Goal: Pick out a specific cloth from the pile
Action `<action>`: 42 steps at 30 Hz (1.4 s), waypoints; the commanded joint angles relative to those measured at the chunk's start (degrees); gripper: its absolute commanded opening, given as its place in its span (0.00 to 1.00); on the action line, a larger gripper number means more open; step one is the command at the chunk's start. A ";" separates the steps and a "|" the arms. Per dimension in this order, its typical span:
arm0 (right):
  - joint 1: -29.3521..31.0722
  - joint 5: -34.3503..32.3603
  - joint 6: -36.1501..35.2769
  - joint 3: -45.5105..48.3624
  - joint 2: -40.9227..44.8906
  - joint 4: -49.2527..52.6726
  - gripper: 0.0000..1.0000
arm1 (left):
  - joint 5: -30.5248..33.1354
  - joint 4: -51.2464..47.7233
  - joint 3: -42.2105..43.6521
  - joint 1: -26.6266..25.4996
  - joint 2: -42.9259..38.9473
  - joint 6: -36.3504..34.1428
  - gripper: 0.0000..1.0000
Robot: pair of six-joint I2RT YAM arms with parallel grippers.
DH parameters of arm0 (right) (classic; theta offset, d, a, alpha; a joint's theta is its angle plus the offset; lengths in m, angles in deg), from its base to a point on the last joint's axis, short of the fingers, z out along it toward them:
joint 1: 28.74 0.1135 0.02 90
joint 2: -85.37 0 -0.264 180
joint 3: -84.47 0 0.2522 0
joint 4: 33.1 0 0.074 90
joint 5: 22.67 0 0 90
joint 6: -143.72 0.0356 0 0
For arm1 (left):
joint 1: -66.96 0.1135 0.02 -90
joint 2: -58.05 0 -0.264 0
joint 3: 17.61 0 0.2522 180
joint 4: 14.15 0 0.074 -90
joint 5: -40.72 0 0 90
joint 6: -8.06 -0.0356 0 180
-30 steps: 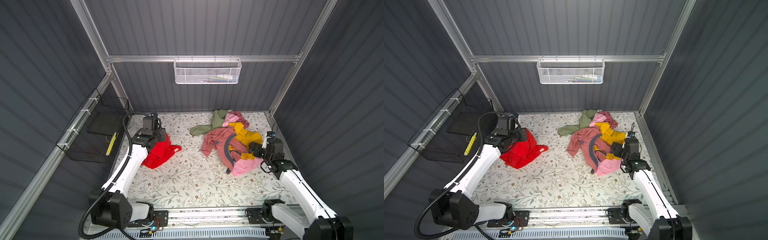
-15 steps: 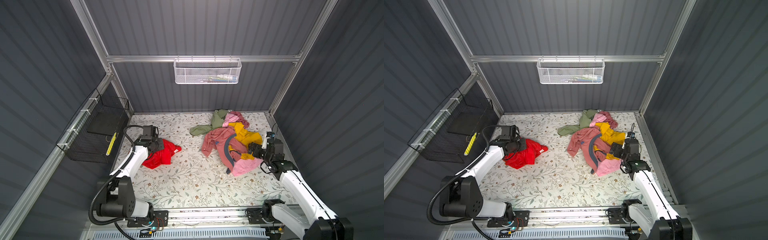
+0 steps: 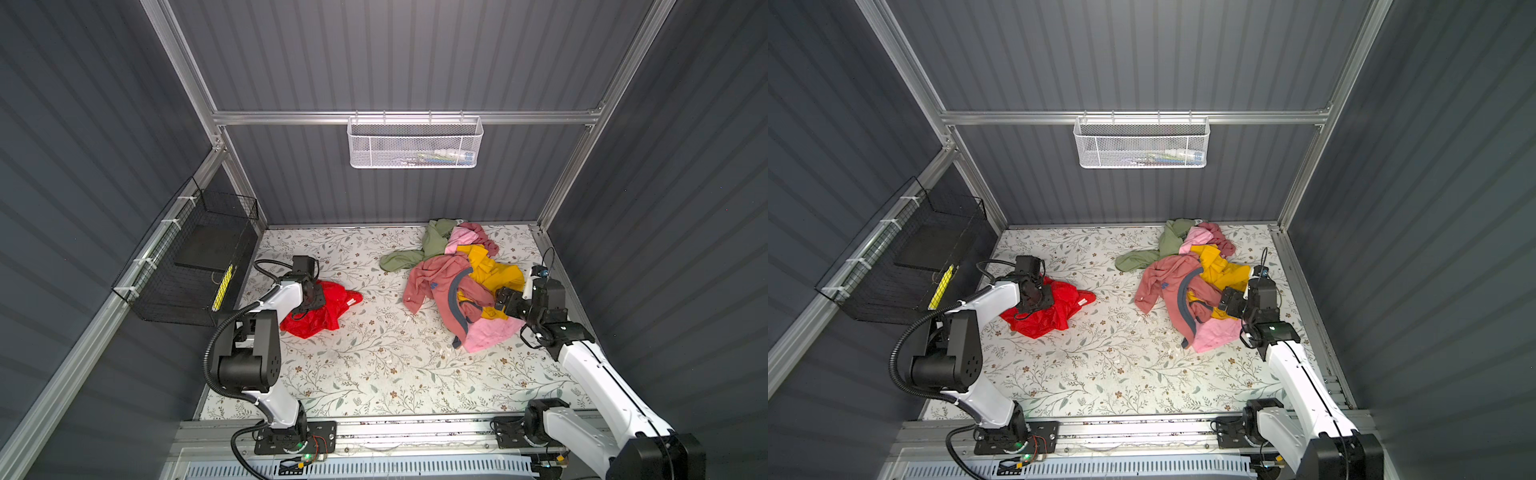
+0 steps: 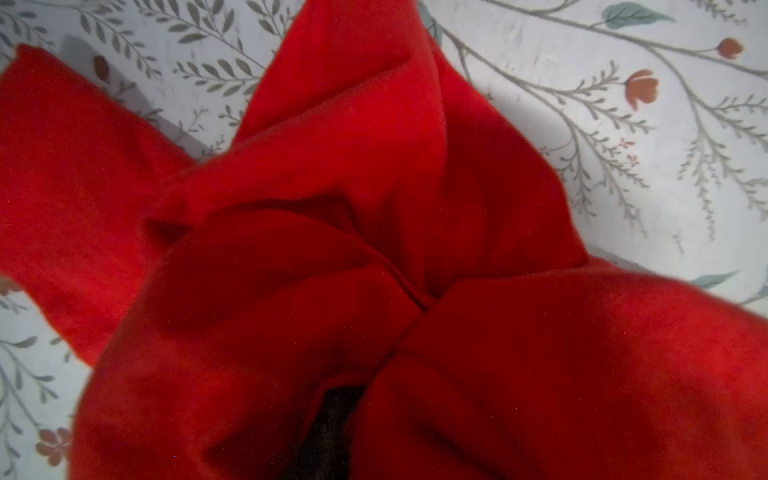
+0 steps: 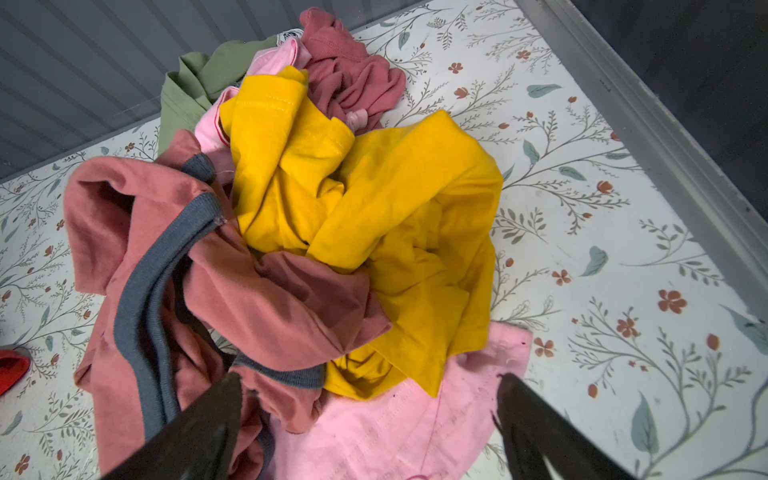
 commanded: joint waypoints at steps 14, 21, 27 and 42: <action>0.12 0.10 -1.86 0.46 -1.34 -1.43 0.96 | -0.24 -10.41 -4.04 -0.97 -15.66 -0.67 0.94; 0.18 -0.99 -3.32 0.28 -0.82 -1.11 0.97 | 3.89 -13.26 -3.54 -5.20 -21.24 -1.45 0.99; 0.07 -1.09 -4.38 0.11 -0.90 -1.13 0.98 | 5.23 -13.66 -2.95 -11.42 -14.36 -2.72 1.00; 0.03 -1.54 -6.37 0.11 -0.90 -0.13 0.99 | 9.50 -8.20 -7.28 -11.62 8.85 -0.46 1.00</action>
